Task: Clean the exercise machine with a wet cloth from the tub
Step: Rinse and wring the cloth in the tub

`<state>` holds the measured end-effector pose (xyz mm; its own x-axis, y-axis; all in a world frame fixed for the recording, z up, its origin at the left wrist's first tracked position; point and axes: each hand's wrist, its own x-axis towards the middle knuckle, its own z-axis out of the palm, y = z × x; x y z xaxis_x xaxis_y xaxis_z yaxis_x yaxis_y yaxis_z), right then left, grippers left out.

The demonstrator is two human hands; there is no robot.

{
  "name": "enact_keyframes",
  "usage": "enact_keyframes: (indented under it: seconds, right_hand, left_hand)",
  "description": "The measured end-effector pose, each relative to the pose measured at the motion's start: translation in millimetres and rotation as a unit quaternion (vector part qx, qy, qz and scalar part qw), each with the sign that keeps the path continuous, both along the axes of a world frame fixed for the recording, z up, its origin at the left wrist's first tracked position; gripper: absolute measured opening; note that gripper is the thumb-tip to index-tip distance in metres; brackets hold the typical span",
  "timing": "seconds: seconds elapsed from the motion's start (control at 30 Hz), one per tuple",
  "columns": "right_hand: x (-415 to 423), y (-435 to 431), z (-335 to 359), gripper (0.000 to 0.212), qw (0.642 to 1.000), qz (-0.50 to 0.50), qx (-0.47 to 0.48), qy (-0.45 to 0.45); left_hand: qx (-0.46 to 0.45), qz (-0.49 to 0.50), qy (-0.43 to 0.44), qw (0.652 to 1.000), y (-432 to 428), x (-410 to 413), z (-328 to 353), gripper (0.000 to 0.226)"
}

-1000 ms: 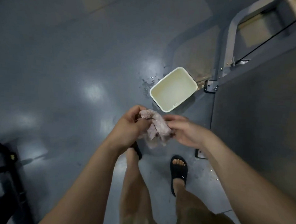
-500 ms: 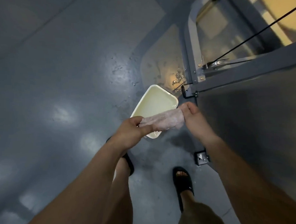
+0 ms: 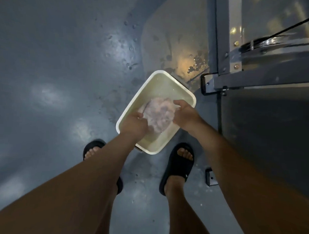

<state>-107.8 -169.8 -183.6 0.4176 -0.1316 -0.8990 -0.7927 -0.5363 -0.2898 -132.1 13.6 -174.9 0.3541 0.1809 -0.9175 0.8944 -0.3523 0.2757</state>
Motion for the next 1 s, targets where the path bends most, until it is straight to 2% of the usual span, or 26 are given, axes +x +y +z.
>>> enact_keyframes:
  seconds: [0.07, 0.2, 0.27, 0.33, 0.37, 0.4, 0.47, 0.53, 0.63, 0.73, 0.83, 0.93, 1.0]
  right_hand:
    - [8, 8, -29, 0.056, 0.999, 0.042, 0.003, -0.025]
    - [11, 28, -84, 0.045, 0.984, 0.169, -0.048, -0.039]
    - [8, 38, -106, 0.03, 0.971, 0.212, -0.095, -0.058]
    - [5, 48, -119, 0.029, 0.95, 0.272, -0.147, -0.043]
    - [1, 53, -122, 0.031, 0.944, 0.286, -0.161, -0.032]
    - [-2, 59, -122, 0.03, 0.949, 0.277, -0.15, -0.026]
    - [-13, 71, -114, 0.027, 0.971, 0.222, -0.064, -0.055]
    - [-26, 80, -96, 0.038, 0.983, 0.14, 0.026, -0.112]
    - [-38, 82, -71, 0.05, 0.98, 0.071, 0.07, -0.171]
    - [-32, 76, -75, 0.057, 0.966, 0.131, 0.023, -0.223]
    - [-11, 71, -90, 0.047, 0.952, 0.192, -0.026, -0.239]
    - [3, 66, -105, 0.03, 0.951, 0.138, -0.142, -0.239]
    - [0, 69, -111, 0.034, 0.941, 0.112, -0.241, -0.21]
  left_hand:
    - [-0.06, 0.08, 0.012, 0.995, -6, 1, -28, 0.038]
    - [-0.096, 0.093, 0.017, 0.991, -6, -2, -76, 0.06]
    - [-0.096, 0.089, 0.024, 0.991, -4, -5, -94, 0.048]
    - [-0.08, 0.108, 0.028, 0.991, -4, -9, -105, 0.029]
    - [-0.072, 0.127, 0.027, 0.989, -4, -11, -112, 0.028]
    - [-0.066, 0.143, 0.027, 0.987, -3, -12, -117, 0.029]
    - [-0.076, 0.191, 0.034, 0.978, -4, -12, -120, 0.025]
    - [-0.095, 0.224, 0.032, 0.969, -5, -11, -121, 0.023]
    - [-0.138, 0.268, 0.013, 0.953, -10, -6, -120, 0.03]
    - [-0.167, 0.265, 0.035, 0.949, -16, -1, -111, 0.033]
    - [-0.19, 0.238, 0.023, 0.952, -18, 4, -108, 0.037]
    - [-0.172, 0.274, 0.024, 0.946, -16, 6, -110, 0.047]
    - [-0.146, 0.286, 0.041, 0.946, -19, 8, -111, 0.04]
